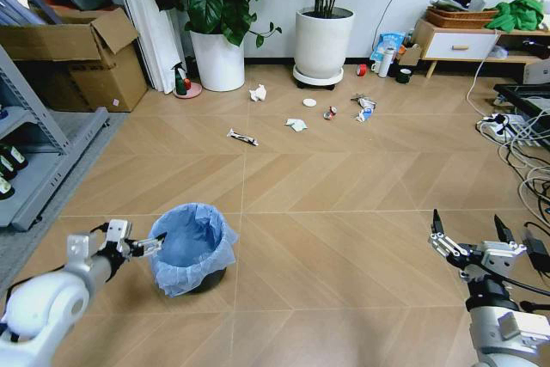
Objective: Pick up the trash bin and place the garbage on the floor into it.
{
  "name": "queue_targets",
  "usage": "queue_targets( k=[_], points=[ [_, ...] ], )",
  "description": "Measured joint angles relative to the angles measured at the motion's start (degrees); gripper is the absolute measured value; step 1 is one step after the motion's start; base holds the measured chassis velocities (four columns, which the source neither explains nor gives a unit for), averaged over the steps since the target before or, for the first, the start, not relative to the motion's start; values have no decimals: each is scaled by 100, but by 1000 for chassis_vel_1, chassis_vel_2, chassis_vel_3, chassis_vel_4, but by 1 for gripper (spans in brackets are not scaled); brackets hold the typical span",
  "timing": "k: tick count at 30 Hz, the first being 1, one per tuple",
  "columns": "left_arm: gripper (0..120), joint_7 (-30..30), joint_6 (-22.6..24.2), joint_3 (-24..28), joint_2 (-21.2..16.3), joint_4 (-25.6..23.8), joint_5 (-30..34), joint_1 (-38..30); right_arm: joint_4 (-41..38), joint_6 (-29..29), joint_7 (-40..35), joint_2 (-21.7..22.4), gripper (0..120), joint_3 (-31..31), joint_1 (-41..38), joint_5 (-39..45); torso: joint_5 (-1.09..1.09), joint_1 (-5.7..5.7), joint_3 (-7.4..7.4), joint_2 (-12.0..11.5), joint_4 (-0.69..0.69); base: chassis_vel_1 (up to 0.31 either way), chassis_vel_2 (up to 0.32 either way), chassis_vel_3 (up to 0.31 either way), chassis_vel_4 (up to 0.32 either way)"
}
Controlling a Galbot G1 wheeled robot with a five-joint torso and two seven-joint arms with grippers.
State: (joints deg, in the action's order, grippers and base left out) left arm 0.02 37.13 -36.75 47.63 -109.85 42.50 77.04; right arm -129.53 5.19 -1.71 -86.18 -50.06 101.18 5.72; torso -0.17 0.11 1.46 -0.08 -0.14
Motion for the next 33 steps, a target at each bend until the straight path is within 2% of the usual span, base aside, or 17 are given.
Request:
queue_targets(
  k=[1,3,4,7,17,25,29,30,32,33],
  points=[
    [100,0,0,0,0,0,0,0,0,0,0,0,100,0,0,0,0,0,0,0,0,0,0,0,0],
    [100,-29,179,337,-121,402,134,-522,79,-11,-15,2,100,14,-9,-10,-1,0,0,0,0,0,0,0,0],
    [100,-29,179,337,-121,402,134,-522,79,-11,-15,2,100,14,-9,-10,-1,0,0,0,0,0,0,0,0],
    [100,-45,452,860,-206,1177,312,-1285,176,-40,-51,2,100,21,-38,-20,-1,0,0,0,0,0,0,0,0],
    [100,39,538,1449,-52,1859,354,-1975,272,-35,-70,-73,100,57,-34,-79,0,0,0,0,0,0,0,0,0],
    [100,149,526,1601,-29,2141,238,-2158,339,0,-73,-88,100,53,-66,-80,0,0,0,0,0,0,0,0,0],
    [87,214,520,1652,-45,2278,165,-2200,373,27,-73,-102,100,78,-99,-92,0,0,0,0,1,0,0,0,0],
    [81,232,518,1668,-45,2328,135,-2219,386,71,-57,-116,100,95,-103,-103,0,0,0,0,1,0,0,0,0],
    [79,237,517,1676,-45,2348,118,-2228,388,85,-48,-123,100,102,-103,-112,0,0,0,0,1,0,0,0,0],
    [72,250,514,1691,-44,2378,90,-2241,389,103,-37,-133,100,110,-97,-126,0,0,0,0,1,0,0,0,0]
  ],
)
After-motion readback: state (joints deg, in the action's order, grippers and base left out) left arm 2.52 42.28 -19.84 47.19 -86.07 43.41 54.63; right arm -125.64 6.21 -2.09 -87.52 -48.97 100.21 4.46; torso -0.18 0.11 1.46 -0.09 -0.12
